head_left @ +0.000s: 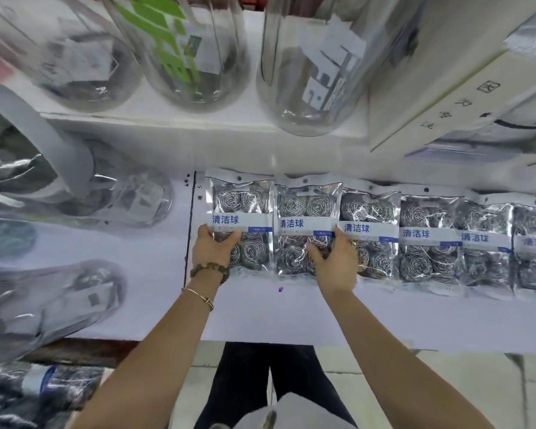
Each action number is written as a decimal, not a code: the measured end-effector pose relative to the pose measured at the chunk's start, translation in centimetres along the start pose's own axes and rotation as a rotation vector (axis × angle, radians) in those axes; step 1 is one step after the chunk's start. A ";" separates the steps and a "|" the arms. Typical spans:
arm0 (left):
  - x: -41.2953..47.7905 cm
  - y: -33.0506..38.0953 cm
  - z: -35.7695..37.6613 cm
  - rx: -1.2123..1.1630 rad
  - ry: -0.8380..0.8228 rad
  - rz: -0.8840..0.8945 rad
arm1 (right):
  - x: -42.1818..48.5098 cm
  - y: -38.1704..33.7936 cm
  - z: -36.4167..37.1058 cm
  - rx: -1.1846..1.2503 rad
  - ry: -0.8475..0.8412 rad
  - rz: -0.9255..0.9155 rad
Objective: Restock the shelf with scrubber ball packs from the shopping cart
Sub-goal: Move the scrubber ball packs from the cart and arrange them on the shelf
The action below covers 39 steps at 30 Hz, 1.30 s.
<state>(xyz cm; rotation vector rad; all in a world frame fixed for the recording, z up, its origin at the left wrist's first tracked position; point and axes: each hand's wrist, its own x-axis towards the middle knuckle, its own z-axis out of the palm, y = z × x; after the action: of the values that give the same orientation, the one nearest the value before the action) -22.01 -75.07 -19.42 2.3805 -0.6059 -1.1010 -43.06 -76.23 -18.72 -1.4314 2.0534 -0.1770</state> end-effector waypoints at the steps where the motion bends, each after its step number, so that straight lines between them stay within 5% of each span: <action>1: 0.1 0.0 -0.1 0.043 0.012 0.017 | 0.1 0.0 0.0 -0.080 0.008 -0.026; 6: -0.1 -0.3 -0.5 0.330 0.116 0.226 | 0.5 -0.2 -0.6 -0.247 -0.039 -0.040; 9: -0.8 0.5 0.0 0.691 -0.060 0.503 | 0.0 -0.5 -0.9 -0.286 -0.076 -0.184; 13: -1.0 0.9 1.2 0.990 -0.263 0.587 | -0.6 -0.6 0.1 -0.461 -0.264 -0.263; 34: -1.3 2.8 2.2 1.154 -0.283 0.486 | 1.6 -2.1 -1.5 -0.448 -0.459 -0.243; 39: -3.1 3.7 1.0 0.917 -0.166 0.512 | 1.6 -2.8 -3.3 -0.378 -0.363 -0.318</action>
<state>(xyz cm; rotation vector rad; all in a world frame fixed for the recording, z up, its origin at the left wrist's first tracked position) -25.36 -76.48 -16.09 2.5468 -1.9933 -0.8809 -42.99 -79.59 -15.47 -1.8589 1.6094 0.3386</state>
